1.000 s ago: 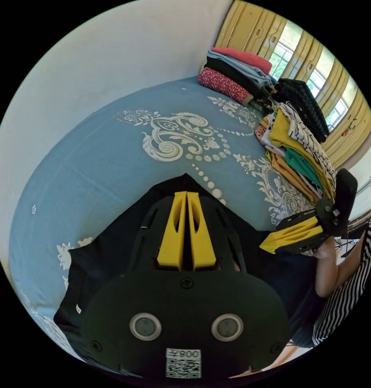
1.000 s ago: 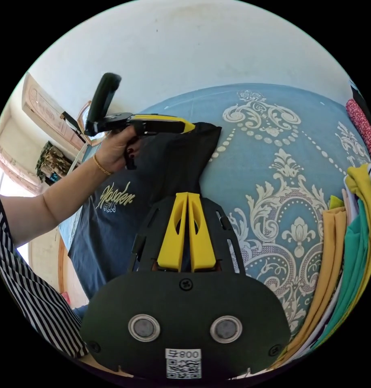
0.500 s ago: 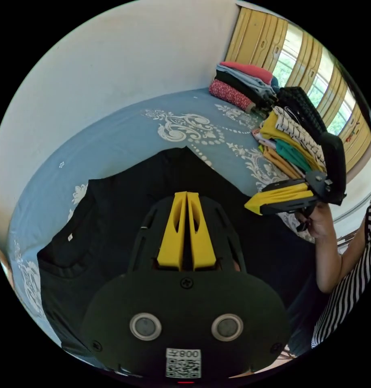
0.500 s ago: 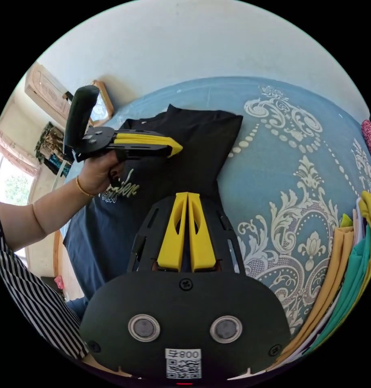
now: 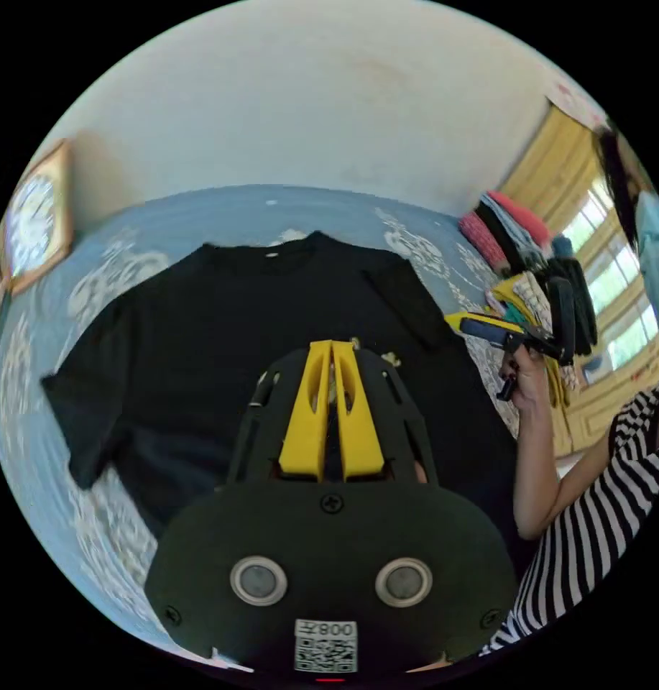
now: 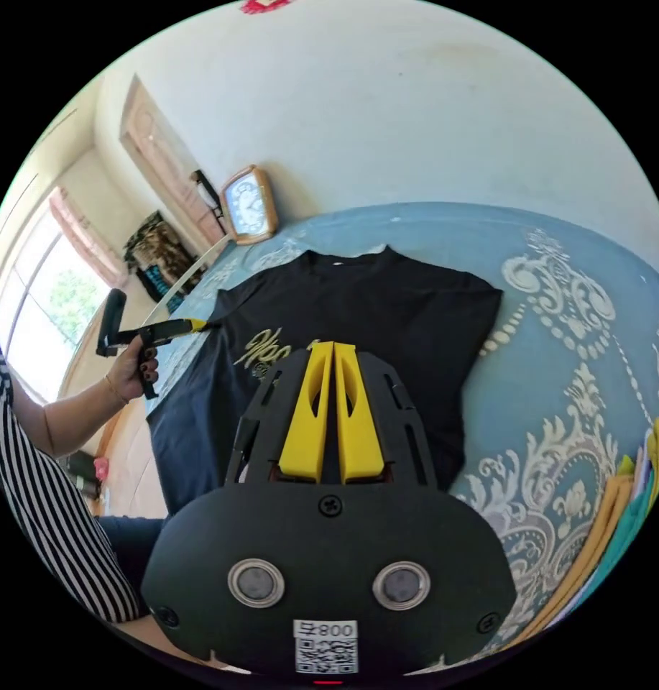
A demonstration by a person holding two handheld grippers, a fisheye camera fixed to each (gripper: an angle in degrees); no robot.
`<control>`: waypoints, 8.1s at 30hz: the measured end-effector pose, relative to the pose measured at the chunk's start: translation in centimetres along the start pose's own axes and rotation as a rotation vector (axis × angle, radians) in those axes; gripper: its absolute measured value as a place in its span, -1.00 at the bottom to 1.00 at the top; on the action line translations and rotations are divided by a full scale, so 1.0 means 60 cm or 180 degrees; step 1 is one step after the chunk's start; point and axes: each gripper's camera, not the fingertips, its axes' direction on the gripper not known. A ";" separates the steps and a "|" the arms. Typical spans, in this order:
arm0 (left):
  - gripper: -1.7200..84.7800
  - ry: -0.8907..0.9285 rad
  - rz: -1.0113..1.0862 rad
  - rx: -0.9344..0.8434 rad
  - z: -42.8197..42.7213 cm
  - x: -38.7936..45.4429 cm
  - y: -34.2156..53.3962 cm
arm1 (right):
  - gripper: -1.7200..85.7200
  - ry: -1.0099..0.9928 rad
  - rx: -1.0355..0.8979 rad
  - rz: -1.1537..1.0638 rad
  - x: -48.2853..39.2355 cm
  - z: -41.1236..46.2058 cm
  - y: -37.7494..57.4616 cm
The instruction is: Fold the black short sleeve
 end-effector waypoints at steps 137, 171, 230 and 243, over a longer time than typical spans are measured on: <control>-0.91 0.0695 -0.1187 0.1001 -0.484 -0.148 -0.116 | -0.86 -0.1025 -0.1493 -0.1145 -0.340 0.753 -0.800; -0.96 -0.1082 0.0824 -0.0605 0.027 0.040 -0.507 | -0.96 -0.0899 -0.1800 -0.1958 -0.497 0.633 -0.416; -0.85 -0.0212 0.1103 -0.0198 0.071 0.112 -0.267 | -0.96 0.0304 -0.0578 0.0079 0.055 0.136 -0.159; -0.93 -0.0572 0.1286 -0.0235 0.125 0.148 -0.335 | -0.96 0.0505 -0.0566 -0.0067 0.075 0.130 -0.175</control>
